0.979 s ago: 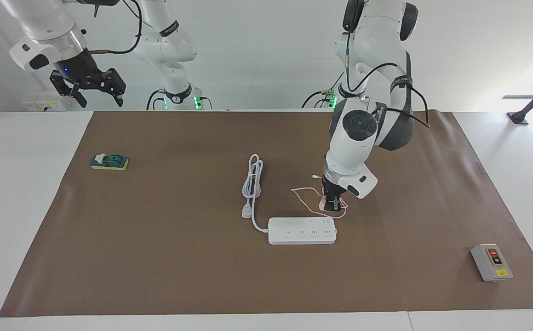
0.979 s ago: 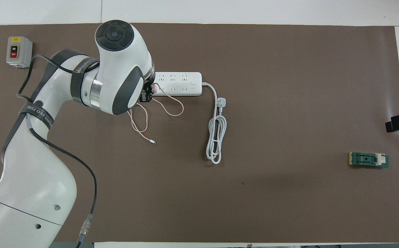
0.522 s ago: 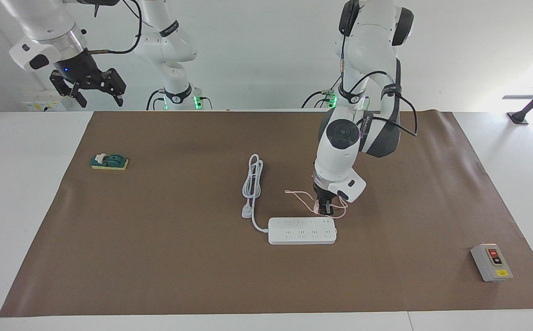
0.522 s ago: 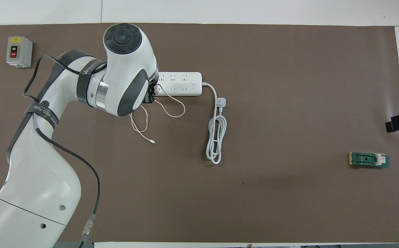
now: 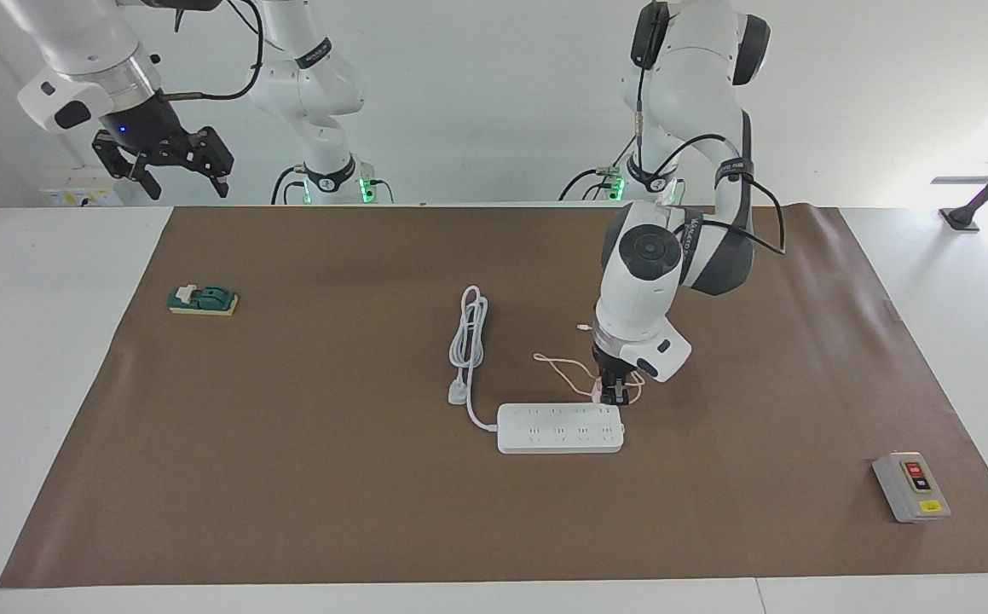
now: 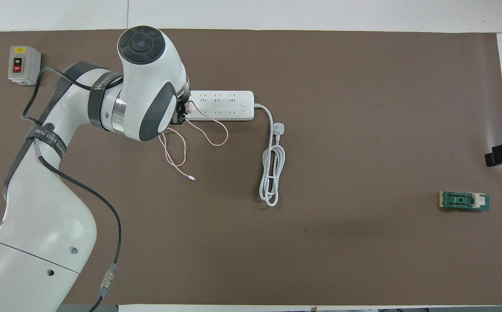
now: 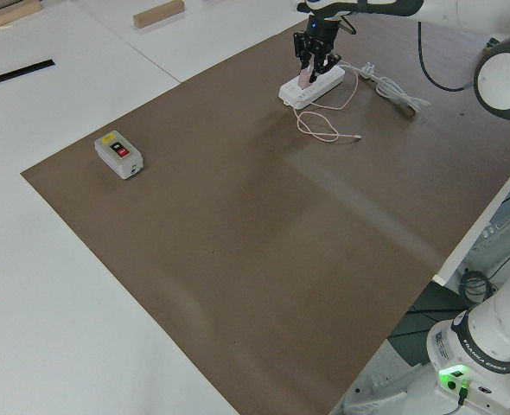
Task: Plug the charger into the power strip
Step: 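Push the charger prongs into the socket with the left gripper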
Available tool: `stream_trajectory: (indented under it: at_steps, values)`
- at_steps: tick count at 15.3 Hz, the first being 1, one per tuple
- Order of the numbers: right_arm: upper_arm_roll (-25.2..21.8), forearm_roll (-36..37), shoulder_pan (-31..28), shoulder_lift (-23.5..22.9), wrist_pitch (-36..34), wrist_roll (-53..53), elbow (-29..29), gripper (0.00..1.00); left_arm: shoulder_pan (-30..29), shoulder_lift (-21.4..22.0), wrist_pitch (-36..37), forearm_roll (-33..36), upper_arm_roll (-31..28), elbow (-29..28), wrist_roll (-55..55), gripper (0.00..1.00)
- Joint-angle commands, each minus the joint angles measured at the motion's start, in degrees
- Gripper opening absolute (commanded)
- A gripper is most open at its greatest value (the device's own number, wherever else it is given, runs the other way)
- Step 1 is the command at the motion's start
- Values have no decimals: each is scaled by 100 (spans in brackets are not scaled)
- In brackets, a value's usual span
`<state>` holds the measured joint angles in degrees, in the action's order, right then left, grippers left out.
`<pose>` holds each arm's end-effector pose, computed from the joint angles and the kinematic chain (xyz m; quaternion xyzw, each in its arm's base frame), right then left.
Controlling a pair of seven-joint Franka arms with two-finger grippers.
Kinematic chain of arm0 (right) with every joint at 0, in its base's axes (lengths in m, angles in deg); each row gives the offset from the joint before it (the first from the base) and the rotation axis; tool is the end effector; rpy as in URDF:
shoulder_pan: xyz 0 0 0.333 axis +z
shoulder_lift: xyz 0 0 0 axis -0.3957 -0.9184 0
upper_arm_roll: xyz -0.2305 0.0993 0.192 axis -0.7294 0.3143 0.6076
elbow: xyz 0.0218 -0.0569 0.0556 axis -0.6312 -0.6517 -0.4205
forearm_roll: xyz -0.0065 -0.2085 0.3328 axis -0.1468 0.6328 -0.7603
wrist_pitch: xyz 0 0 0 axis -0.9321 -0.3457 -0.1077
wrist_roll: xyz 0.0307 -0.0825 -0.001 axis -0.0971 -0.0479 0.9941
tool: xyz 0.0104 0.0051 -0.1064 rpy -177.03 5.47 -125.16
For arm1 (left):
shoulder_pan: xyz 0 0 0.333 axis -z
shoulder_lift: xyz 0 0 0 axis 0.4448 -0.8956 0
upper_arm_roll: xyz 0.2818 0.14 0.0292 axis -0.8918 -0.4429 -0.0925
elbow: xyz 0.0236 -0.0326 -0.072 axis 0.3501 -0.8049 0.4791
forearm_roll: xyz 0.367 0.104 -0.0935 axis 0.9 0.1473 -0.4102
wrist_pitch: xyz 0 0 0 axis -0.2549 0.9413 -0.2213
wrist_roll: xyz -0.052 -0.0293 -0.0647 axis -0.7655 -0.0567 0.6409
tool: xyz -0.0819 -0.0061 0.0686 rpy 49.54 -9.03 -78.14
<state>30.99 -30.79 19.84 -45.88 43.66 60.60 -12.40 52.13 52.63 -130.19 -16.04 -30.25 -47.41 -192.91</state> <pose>0.5033 -0.0398 0.6485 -0.9995 -0.0041 0.0312 0.0034 0.6486 -0.2936 0.3744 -0.7502 -0.6609 -0.0201 0.0032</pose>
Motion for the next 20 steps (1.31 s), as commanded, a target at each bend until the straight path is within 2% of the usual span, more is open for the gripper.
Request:
stream_trajectory:
  at_steps: [1, 20]
  values:
    - [89, 95, -127, 68, 36, 45, -79, 100, -32, -124, -168, 94, 26, 37, 108, 0]
    - [89, 95, -127, 68, 27, 45, -79, 100, 3, -326, -195, 76, 17, 2, 284, 0]
